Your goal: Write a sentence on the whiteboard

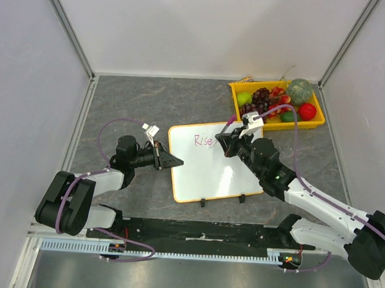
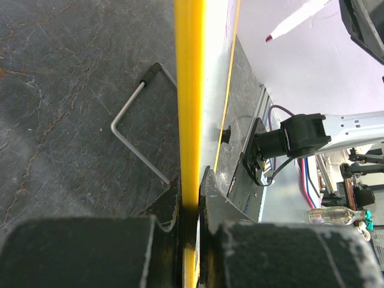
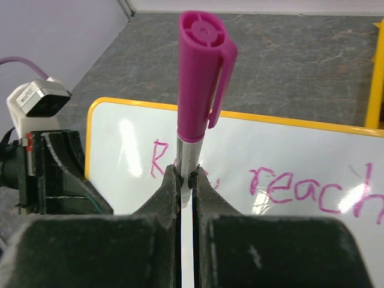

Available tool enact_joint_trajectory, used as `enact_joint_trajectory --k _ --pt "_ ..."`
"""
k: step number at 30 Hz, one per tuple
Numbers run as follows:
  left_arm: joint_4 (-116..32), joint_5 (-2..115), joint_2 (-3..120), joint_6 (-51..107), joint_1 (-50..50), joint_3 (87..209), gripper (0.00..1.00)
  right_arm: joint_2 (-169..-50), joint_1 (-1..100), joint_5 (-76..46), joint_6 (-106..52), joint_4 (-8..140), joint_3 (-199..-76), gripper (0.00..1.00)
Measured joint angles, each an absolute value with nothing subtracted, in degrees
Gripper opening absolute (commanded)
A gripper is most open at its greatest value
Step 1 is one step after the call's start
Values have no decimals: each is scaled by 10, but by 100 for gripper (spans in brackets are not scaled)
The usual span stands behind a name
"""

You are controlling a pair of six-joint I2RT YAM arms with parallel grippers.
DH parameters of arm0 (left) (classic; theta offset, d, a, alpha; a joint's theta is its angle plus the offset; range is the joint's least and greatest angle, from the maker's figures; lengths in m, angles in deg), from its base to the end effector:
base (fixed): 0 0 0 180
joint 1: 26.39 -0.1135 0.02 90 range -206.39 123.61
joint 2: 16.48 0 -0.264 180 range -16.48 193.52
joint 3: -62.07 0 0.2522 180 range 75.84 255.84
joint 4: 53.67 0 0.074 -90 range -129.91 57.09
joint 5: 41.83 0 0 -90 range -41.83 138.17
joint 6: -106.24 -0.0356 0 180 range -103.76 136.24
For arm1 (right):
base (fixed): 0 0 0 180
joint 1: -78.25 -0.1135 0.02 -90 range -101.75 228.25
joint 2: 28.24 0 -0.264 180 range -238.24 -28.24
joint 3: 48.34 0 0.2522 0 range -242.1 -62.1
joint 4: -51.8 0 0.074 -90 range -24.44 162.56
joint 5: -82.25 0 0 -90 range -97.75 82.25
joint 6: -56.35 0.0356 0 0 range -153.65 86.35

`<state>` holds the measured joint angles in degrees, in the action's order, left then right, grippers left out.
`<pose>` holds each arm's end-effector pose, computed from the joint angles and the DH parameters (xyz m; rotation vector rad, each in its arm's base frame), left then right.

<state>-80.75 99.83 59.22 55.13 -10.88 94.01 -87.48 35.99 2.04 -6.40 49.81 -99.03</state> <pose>0.2132 -0.0881 0.1673 0.2853 1.9987 -1.4640 0.1837 0.1588 0.2904 -0.0954 1.7400 0.7609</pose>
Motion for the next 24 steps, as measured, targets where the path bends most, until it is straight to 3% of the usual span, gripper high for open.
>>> enact_joint_trajectory --k 12,24 --pt "-807 998 592 551 -109 940 2 -901 217 118 -124 445 -997 0" --pt "-807 998 592 551 -109 940 2 -954 178 180 -154 390 -997 0"
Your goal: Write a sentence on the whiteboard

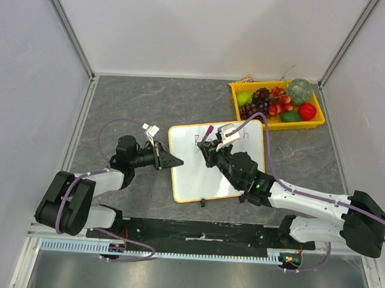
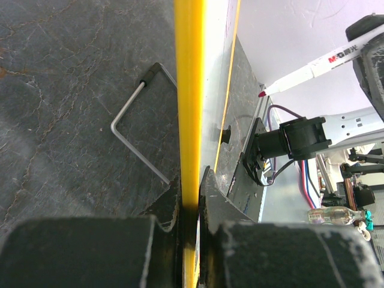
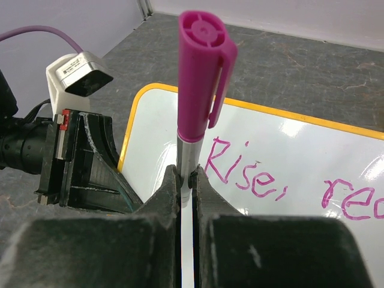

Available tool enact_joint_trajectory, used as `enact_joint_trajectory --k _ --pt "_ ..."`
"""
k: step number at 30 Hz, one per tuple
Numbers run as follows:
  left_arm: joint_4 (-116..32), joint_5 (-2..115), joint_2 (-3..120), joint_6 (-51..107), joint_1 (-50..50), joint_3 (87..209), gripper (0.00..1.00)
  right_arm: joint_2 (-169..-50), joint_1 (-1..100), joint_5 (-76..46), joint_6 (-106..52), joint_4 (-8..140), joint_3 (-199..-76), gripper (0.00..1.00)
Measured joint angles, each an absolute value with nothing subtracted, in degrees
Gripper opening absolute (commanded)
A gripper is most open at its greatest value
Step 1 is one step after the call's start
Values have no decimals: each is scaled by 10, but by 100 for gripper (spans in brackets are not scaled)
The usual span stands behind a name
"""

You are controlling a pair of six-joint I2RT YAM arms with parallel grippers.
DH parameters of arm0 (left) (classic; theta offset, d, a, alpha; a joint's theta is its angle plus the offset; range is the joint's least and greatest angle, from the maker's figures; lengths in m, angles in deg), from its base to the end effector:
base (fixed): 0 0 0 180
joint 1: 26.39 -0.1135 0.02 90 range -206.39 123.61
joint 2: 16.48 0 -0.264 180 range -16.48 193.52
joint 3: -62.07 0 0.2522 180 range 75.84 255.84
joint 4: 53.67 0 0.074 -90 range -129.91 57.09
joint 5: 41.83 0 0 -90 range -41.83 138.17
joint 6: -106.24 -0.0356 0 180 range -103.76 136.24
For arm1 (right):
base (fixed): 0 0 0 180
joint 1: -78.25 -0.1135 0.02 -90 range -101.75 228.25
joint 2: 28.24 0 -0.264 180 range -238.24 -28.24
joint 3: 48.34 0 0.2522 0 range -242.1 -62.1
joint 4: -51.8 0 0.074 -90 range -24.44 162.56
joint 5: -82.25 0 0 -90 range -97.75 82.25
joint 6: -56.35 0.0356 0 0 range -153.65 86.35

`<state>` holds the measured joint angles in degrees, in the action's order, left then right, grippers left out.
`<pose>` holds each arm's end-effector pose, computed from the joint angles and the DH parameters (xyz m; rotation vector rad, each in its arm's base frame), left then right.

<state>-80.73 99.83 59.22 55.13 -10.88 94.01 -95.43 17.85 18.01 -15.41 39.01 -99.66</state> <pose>0.2132 -0.0881 0.1673 0.2851 1.9990 -1.4640 0.1449 0.2238 0.2822 -0.2561 1.6441 0.6888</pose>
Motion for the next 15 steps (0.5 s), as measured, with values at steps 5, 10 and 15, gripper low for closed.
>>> enact_joint_trajectory --k 5,10,15 --pt "-807 998 592 551 -109 940 2 -977 177 192 -155 372 -997 0" --pt "-807 998 592 551 -109 940 2 -991 177 203 -155 358 -997 0" --pt "-807 998 592 551 -109 940 2 -996 177 211 -156 355 -997 0"
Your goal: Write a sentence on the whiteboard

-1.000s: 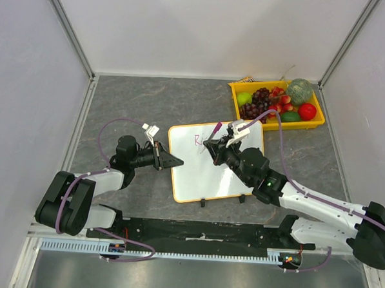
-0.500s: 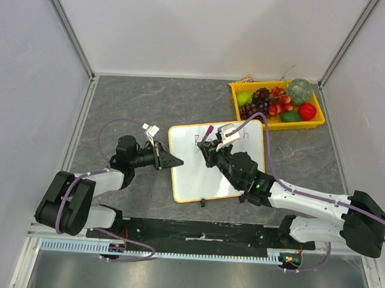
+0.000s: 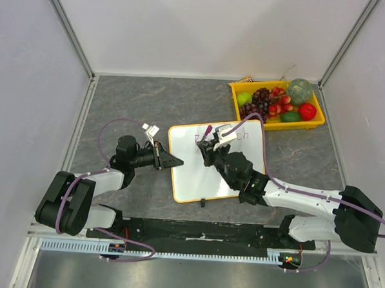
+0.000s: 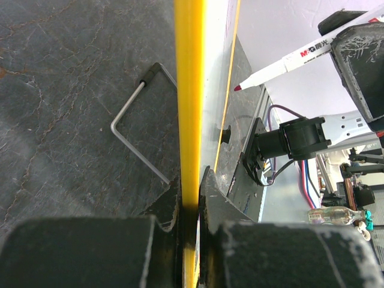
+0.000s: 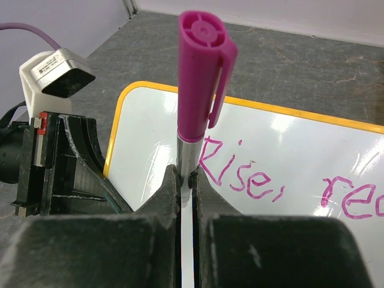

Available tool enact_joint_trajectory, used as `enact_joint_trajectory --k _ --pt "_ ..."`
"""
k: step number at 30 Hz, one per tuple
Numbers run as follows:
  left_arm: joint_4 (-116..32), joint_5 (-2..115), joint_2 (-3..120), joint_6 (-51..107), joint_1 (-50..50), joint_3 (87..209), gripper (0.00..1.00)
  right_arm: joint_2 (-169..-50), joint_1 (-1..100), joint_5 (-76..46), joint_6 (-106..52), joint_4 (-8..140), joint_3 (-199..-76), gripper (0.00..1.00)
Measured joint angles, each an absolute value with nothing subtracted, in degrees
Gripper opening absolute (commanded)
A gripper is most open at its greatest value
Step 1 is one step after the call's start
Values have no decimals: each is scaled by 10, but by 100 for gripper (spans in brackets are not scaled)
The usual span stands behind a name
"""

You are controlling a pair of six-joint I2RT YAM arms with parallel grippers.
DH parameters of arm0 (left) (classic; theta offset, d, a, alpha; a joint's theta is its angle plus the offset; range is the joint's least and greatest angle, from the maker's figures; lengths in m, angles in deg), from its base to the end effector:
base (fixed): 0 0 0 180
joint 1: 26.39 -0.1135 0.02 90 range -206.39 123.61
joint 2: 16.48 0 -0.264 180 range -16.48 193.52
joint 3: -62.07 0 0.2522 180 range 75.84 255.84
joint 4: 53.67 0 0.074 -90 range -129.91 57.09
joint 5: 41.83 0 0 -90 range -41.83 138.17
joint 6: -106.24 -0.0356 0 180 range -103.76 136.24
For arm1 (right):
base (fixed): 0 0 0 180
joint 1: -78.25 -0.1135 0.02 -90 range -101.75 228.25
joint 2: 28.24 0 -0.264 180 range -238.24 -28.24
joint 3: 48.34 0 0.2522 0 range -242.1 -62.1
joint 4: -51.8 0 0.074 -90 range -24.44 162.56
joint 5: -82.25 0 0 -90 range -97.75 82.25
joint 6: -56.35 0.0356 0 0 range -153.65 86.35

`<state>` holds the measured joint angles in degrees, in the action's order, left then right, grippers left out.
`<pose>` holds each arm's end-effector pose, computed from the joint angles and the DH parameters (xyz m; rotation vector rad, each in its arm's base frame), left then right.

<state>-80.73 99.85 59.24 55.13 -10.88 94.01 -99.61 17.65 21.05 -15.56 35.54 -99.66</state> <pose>0.2132 -0.0881 0.1672 0.2852 1.9994 -1.4644 0.1512 0.2334 0.2702 -0.2247 1.6524 0.6402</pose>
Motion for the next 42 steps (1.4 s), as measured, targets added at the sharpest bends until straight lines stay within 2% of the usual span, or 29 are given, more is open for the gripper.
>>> enact_joint_trajectory --k 42 --pt "-807 998 593 551 -109 940 2 -977 176 199 -131 345 -940 0"
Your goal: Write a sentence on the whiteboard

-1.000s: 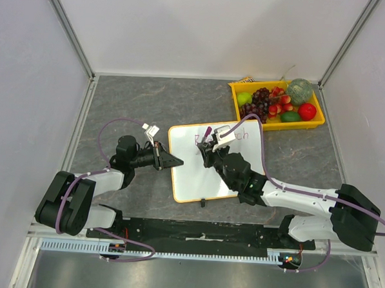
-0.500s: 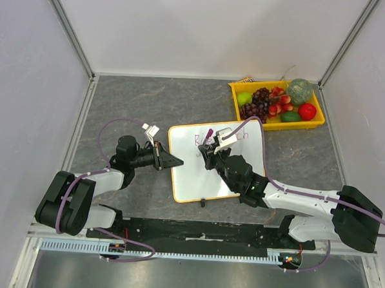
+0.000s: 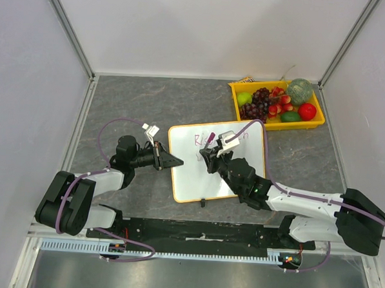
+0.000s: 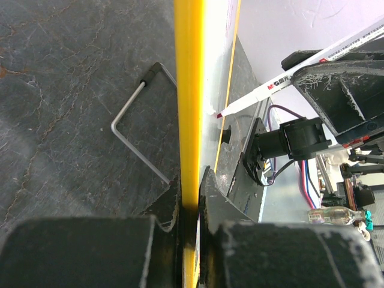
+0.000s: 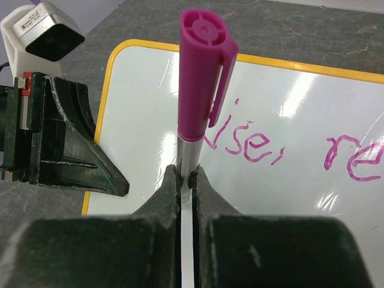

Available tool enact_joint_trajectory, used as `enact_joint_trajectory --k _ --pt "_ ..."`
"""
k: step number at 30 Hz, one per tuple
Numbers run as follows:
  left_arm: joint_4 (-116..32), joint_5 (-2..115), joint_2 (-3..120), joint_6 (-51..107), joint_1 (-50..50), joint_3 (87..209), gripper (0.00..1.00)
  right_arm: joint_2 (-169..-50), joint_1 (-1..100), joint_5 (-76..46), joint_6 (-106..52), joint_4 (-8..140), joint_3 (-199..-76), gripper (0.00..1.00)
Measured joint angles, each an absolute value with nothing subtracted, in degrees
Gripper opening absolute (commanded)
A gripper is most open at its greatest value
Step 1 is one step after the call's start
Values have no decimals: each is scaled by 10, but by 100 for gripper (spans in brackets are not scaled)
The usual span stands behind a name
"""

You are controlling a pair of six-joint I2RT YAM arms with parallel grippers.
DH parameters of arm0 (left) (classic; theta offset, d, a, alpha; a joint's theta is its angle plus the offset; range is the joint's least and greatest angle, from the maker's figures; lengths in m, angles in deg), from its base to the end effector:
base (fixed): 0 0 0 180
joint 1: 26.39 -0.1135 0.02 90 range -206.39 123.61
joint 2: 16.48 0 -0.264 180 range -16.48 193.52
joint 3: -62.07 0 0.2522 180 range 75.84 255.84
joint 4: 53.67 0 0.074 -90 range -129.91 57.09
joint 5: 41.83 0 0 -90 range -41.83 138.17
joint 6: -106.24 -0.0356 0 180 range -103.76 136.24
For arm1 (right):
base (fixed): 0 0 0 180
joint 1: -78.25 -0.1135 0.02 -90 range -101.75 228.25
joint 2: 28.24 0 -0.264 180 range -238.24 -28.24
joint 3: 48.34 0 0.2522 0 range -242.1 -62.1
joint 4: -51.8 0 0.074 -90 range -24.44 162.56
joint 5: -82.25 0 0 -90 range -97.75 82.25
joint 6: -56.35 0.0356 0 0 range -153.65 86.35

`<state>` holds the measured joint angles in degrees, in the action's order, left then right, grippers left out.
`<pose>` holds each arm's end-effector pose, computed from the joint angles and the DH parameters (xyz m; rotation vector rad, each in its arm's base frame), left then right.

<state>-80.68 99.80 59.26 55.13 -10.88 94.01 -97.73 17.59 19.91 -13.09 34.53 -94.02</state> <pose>0.2132 -0.0881 0.1670 0.2838 2.0006 -1.4638 0.1433 0.2212 0.2469 -0.2288 1.6998 0.6595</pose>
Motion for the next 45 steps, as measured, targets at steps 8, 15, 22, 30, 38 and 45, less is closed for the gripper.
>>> enact_joint_trajectory --k 8,15,22,30,38,45 --pt "-791 986 587 536 -109 941 37 -942 176 193 -126 376 -939 0" --pt "-711 884 546 484 -108 929 77 -904 176 189 -126 397 -949 0" --pt "-621 788 392 468 -109 910 91 -881 190 171 -124 415 -954 0" --pt "-449 678 153 452 -95 939 90 -885 291 32 -77 430 -959 0" --pt "-449 714 228 440 -28 1060 85 -911 350 -146 -16 411 -967 0" --pt "-499 758 388 408 81 1119 78 -912 369 -214 33 381 -968 0"
